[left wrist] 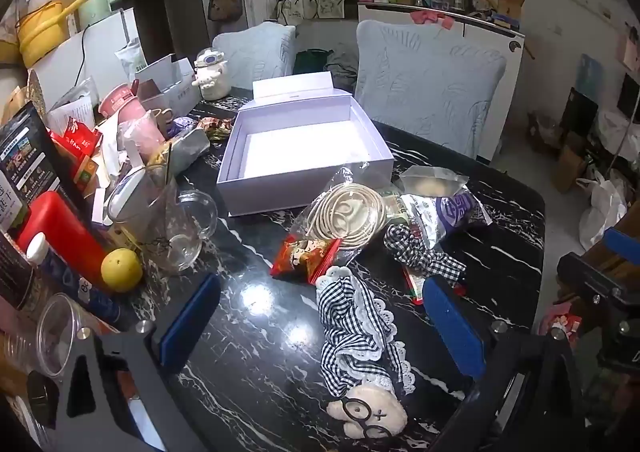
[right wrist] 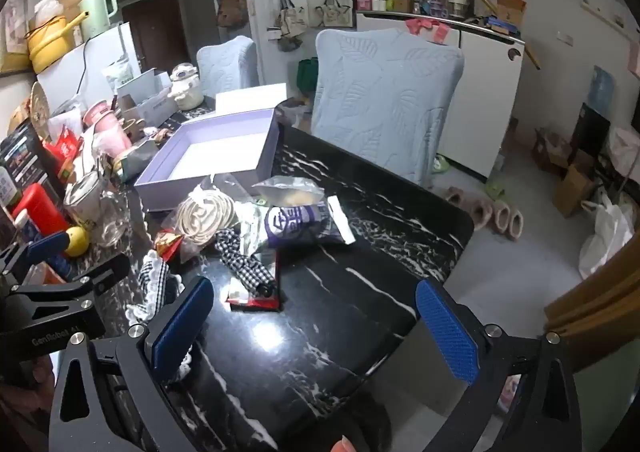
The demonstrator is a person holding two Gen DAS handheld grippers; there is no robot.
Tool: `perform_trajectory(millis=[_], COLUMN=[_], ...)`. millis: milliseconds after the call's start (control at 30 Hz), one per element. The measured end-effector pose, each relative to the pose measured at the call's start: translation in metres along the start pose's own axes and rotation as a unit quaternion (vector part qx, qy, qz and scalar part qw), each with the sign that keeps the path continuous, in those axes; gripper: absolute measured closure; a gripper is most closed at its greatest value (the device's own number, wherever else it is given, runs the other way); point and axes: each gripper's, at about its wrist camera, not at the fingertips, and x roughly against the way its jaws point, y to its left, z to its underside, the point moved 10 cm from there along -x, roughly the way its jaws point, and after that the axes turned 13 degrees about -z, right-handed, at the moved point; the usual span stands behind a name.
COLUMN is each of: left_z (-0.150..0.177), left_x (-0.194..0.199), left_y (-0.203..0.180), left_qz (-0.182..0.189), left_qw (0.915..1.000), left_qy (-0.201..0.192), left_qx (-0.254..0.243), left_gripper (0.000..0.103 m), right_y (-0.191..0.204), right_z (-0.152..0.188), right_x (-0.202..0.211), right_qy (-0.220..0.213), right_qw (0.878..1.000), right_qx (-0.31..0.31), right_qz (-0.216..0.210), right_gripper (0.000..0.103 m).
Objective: Organize soft objects
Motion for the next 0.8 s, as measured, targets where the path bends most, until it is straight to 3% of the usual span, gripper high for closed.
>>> perform_trajectory(millis=[267, 433, 800], left_z=[-0.004, -0.001, 0.002], left_x=[0.0, 0.005, 0.008], left_y=[-0.009, 0.001, -0.005], left_qz=[-0.008, 0.025, 0.032], left_qw=[1.0, 0.9996, 0.9995], left_qy=[0.0, -0.005, 0.0], left_qx=[0.0, 0.011, 0.005], left_gripper=[0.0, 0.0, 0.0], right_y=[0.002, 0.002, -0.005], right_z=[0.0, -0.001, 0.0], right_x=[0.002, 0.005, 0.008], right_qy=[0.002, -0.001, -0.003], right_qw=[1.0, 1.0, 1.0], right_qx=[0.002, 0.002, -0.004], right_qz=[0.004, 0.003, 0.01], right_gripper=[0.0, 0.0, 0.0])
